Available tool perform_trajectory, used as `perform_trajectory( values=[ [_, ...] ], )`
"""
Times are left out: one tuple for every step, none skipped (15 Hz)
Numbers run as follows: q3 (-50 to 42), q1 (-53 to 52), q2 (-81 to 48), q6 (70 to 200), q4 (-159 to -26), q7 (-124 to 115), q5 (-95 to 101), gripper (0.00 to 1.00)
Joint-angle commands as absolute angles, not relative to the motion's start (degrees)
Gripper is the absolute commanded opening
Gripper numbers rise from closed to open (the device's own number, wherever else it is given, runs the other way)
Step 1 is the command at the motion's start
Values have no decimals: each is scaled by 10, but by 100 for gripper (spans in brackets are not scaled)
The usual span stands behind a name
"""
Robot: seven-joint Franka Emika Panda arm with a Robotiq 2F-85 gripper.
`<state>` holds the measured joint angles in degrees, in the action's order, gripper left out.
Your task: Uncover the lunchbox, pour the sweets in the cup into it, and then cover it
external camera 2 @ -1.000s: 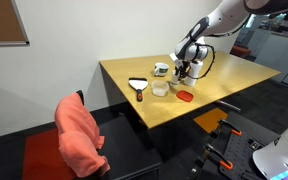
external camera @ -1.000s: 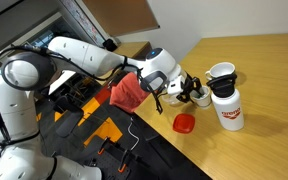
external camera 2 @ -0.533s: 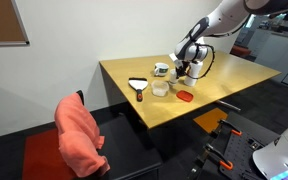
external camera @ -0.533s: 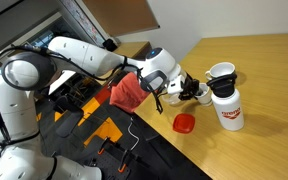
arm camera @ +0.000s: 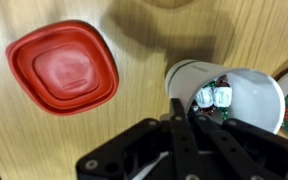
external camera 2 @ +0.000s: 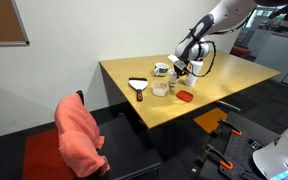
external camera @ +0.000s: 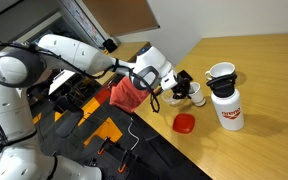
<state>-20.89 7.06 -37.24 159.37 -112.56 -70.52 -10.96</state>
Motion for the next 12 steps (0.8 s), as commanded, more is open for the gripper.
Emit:
perform_trajectory(
  values=[
    [-261, 5, -276, 1581, -1230, -673, -26, 1],
    [-283, -20, -261, 1578, -1248, -675, 8, 1],
    [-305, -47, -241, 1575, -1269, -681, 45, 1],
    [-325, -71, -225, 1571, -1285, -686, 85, 1],
    [-349, -101, -209, 1563, -1300, -697, 131, 1],
    [-367, -125, -193, 1554, -1312, -703, 177, 1],
    [-387, -153, -176, 1536, -1321, -715, 227, 1],
    [-398, -172, -161, 1515, -1325, -728, 274, 1],
    [-407, -193, -149, 1486, -1323, -756, 326, 1],
    [-398, -198, -135, 1457, -1320, -777, 370, 1],
    [-383, -200, -129, 1424, -1312, -811, 410, 1],
    [-353, -188, -118, 1391, -1306, -829, 438, 1]
  ],
)
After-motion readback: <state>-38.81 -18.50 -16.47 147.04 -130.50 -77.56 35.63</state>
